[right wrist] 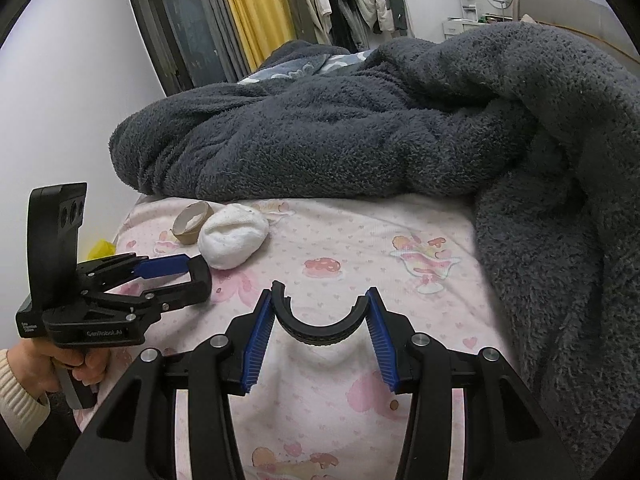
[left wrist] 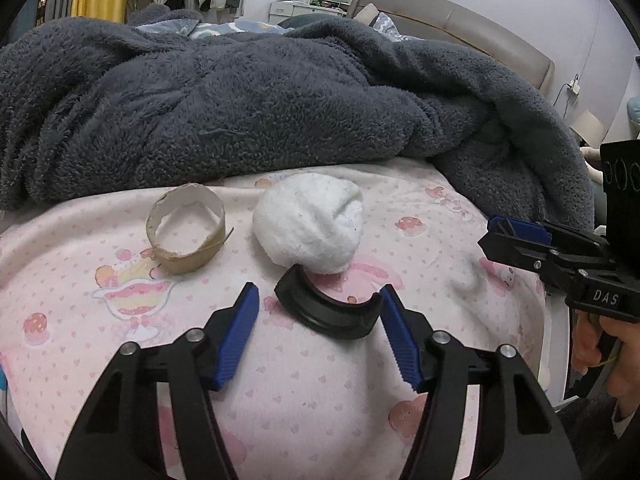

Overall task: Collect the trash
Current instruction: 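Grasp the curved black plastic clip with the right tool while the left tool approaches it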

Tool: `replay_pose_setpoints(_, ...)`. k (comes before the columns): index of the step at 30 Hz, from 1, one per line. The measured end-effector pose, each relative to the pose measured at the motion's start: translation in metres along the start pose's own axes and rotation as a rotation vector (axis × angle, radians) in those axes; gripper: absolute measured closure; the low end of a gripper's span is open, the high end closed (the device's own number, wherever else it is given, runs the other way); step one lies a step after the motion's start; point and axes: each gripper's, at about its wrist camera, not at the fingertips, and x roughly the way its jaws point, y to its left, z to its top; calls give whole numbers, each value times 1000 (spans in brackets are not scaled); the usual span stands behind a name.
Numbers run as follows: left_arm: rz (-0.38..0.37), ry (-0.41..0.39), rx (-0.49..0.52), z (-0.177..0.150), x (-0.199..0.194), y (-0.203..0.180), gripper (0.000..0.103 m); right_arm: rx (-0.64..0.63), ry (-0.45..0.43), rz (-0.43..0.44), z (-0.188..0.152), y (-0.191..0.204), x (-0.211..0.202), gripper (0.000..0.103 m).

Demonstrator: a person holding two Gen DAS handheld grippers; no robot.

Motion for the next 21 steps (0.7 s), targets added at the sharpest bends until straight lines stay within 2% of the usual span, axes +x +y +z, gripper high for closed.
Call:
replay_pose_setpoints(3, -8, 8, 15, 1, 1, -3, 49, -2, 0, 0, 0, 1, -1, 56)
replay_pose_setpoints(8, 13, 2, 26, 0, -2, -7, 56, -14, -1, 3, 2, 8, -2, 56)
replay_pose_setpoints(21, 81, -26, 8, -10, -50, -3, 57, -37, 8, 20, 11, 36, 1, 56)
